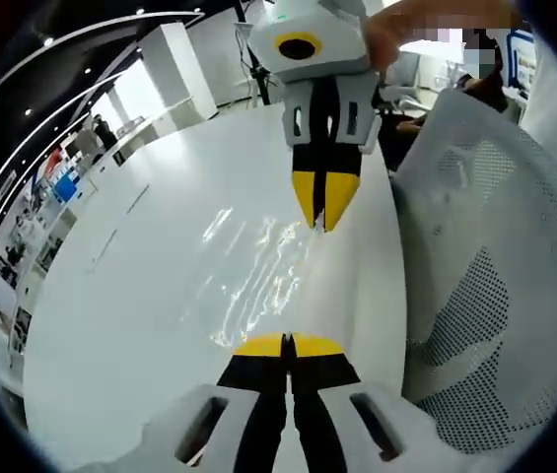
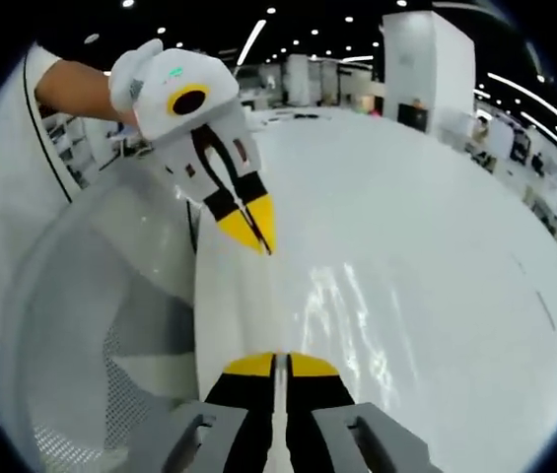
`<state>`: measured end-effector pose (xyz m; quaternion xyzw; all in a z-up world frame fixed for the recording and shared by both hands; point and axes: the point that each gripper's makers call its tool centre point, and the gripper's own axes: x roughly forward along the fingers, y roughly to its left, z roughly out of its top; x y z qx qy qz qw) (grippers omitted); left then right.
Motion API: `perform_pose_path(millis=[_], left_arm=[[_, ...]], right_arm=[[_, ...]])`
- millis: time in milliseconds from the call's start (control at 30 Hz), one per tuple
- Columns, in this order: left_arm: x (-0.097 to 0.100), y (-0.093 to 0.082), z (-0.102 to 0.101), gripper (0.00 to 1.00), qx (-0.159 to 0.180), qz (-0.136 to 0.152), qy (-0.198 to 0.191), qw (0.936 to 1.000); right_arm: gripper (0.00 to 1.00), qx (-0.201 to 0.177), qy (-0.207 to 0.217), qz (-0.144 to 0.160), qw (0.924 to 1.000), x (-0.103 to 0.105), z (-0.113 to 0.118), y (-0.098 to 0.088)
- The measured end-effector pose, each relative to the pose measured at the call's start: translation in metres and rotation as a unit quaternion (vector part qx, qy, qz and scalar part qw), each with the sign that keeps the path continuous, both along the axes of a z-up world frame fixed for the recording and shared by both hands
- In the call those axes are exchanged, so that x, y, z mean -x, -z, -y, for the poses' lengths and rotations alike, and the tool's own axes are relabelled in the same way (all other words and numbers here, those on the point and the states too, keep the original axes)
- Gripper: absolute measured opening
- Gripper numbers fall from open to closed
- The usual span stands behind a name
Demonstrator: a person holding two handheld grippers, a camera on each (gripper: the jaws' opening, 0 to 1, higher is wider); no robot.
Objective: Open the resealable bag by pulling the two sides of the seal apart until the entire bag opening is separated and visibly accessible.
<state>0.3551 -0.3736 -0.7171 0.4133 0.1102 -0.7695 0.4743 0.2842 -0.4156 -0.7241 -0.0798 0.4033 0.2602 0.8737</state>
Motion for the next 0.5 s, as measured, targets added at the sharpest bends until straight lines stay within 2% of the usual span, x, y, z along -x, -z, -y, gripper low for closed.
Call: perform_pose_path(millis=[267,500], left_arm=[[0.001,-0.002,-0.001,0.0,0.004,0.001,0.003,1.0],[0.003,-0.003,-0.001,0.0,0.006,-0.005,0.004,1.0]], right_arm=[[0.0,0.012,0.015,-0.006,0.9998,0.016,0.016,0.001],[0.0,0.017,0.022,-0.009,0.9996,0.026,0.022,0.001]])
